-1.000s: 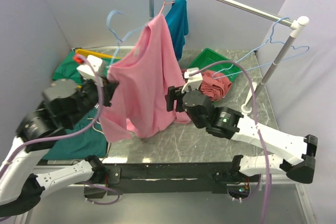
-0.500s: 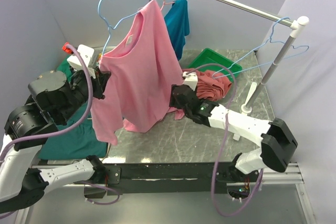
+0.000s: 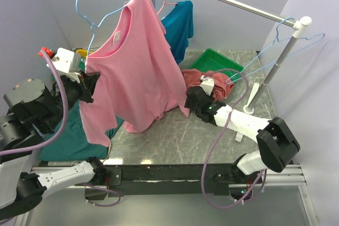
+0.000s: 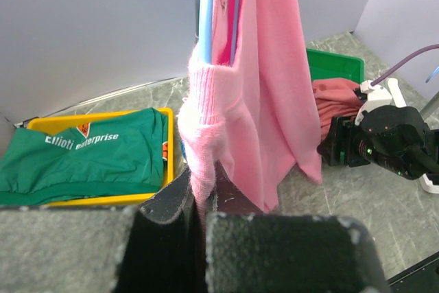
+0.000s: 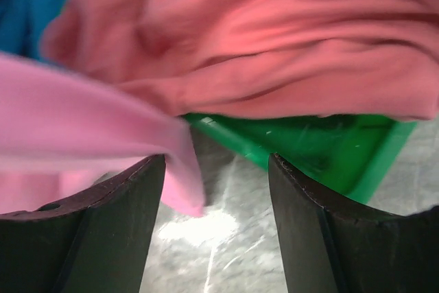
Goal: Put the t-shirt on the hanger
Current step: Move the bin to the center of the board.
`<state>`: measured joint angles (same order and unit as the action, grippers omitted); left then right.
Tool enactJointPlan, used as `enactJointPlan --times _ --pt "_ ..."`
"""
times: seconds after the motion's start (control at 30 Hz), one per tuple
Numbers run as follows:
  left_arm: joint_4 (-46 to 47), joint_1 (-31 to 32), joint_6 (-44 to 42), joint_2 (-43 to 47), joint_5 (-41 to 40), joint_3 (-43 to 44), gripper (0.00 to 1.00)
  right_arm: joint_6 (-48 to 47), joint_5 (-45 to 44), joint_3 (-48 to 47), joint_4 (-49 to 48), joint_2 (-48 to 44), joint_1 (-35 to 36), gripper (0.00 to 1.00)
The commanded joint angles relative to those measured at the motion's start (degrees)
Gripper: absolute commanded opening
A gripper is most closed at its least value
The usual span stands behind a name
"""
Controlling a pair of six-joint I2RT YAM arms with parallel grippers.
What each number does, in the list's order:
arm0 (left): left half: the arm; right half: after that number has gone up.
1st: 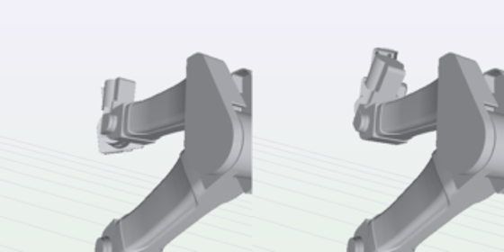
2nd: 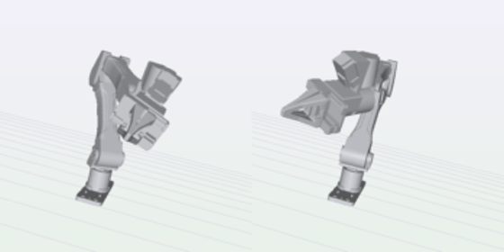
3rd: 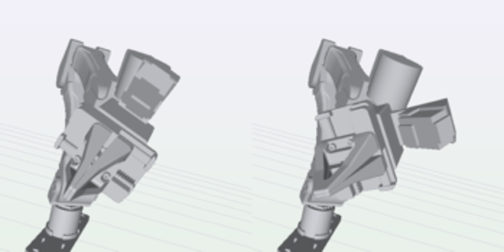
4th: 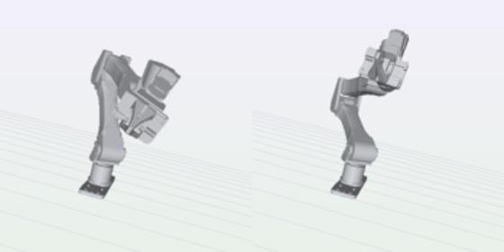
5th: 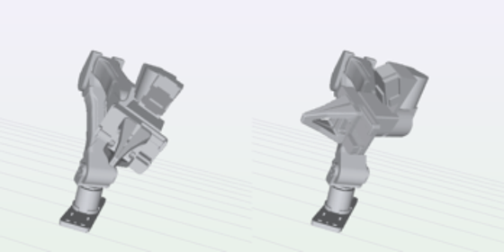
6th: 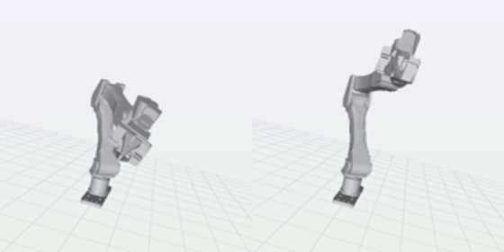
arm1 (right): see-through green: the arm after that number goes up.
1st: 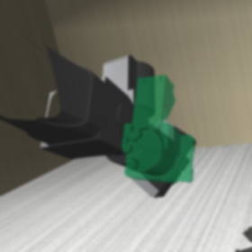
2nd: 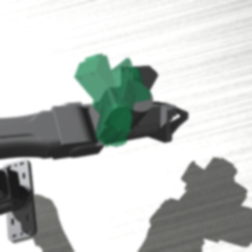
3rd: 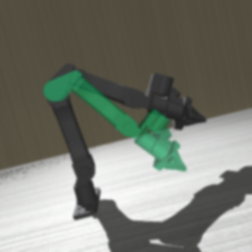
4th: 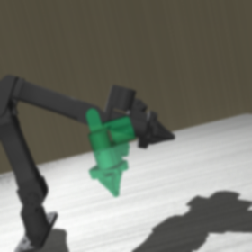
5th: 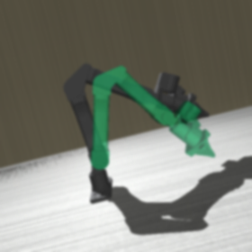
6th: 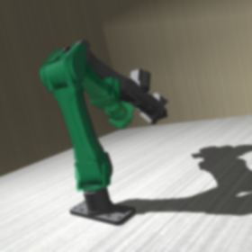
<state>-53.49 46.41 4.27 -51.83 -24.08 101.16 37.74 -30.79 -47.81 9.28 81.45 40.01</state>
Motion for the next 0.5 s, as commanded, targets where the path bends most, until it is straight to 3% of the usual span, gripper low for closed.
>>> enactJointPlan --times 0.0,0.23,0.47 --pt "5.9 -0.2 -0.8 0.6 -1.2 1.2 0.01 1.0 -1.3 1.2 -3.1 2.0 -1.9 0.69" --pt "5.8 -0.2 -0.9 0.8 -1.7 0.9 0.01 -1.8 3.6 -0.3 -2.3 7.9 -2.7 0.71" --pt "6.5 -0.2 -1.0 1.3 -2.9 1.1 0.01 1.3 7.6 5.1 -0.8 5.0 -1.8 0.74"
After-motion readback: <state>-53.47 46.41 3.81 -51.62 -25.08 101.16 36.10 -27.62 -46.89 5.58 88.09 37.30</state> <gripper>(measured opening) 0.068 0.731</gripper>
